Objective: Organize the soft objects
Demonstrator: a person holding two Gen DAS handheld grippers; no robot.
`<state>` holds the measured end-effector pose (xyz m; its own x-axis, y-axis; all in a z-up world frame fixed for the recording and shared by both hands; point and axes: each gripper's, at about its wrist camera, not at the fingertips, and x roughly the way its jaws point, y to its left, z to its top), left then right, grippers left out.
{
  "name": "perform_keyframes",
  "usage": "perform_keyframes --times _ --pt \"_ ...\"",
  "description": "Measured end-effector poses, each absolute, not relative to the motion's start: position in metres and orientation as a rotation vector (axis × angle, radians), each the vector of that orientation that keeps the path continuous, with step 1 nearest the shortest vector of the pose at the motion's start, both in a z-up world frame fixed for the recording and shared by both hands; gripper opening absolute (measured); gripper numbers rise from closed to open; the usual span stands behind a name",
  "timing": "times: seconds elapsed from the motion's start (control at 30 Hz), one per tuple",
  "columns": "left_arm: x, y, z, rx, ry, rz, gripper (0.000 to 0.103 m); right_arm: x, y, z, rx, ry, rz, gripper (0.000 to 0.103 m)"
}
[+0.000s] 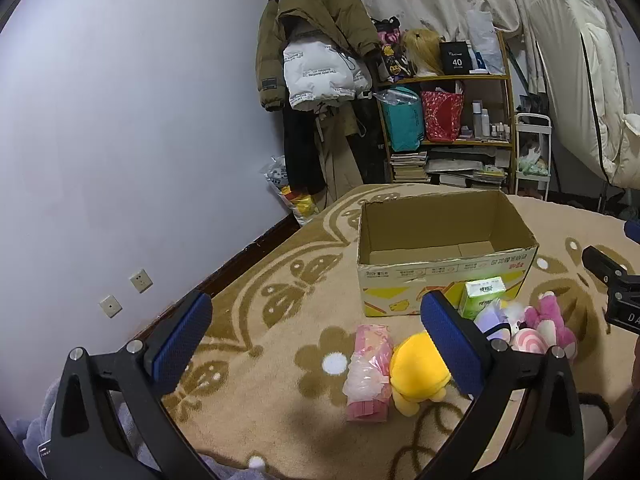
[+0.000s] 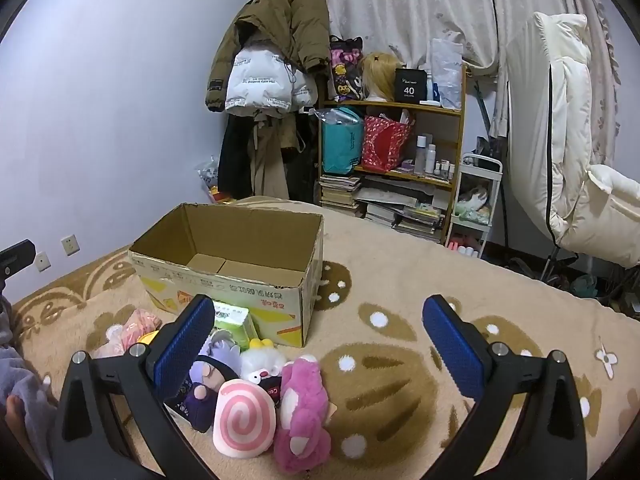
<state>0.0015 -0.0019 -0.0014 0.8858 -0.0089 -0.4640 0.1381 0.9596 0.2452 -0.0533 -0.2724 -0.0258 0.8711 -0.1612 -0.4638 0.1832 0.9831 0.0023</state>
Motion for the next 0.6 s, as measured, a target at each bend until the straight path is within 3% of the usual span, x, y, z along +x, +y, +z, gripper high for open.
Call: perform_keyframes --times 0.6 --pt "0.0025 0.0010 -0.0016 0.268 0.484 -0.083 0.103 -0.0533 -0.2711 -0.0287 0.047 0.481 -0.182 0.103"
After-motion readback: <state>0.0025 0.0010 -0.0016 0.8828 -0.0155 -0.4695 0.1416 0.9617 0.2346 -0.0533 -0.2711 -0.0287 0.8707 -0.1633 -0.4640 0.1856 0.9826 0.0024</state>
